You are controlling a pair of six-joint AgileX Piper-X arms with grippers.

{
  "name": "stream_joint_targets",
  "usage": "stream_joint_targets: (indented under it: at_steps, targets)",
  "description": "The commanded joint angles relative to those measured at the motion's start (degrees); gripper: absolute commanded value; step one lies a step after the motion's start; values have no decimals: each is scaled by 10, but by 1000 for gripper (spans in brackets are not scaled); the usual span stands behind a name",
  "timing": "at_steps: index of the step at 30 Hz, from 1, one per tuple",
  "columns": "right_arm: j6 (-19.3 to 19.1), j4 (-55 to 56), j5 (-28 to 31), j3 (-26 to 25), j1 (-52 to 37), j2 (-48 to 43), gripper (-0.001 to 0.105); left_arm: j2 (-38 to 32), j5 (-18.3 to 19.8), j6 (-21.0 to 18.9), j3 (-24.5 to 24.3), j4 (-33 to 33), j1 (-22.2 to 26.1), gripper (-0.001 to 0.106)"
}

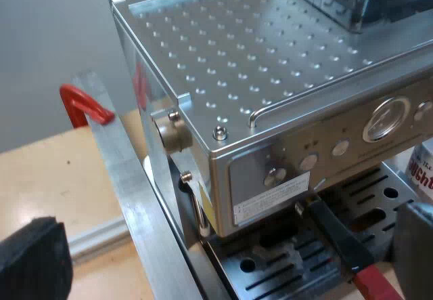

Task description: Put the handle in the coffee machine

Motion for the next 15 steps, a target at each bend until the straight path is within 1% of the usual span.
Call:
stream_joint_targets:
  at_steps: [1,3,9,12,15]
  targets:
    - [-12,-2,-12,9,-2,-41,71,-27,-6,6,-2,-3,-1,98]
    - [-24,-2,-12,18,-2,-70,71,-45,-6,6,-2,-3,-1,98]
    - [-26,-4,0,58,-2,-166,71,-110,-6,6,-2,-3,-1,98]
    - [-26,-4,0,76,-2,-217,71,-141,-6,7,6,-3,-1,98]
    - [-26,-4,0,93,-2,-259,71,-174,-6,19,25,-3,-1,98]
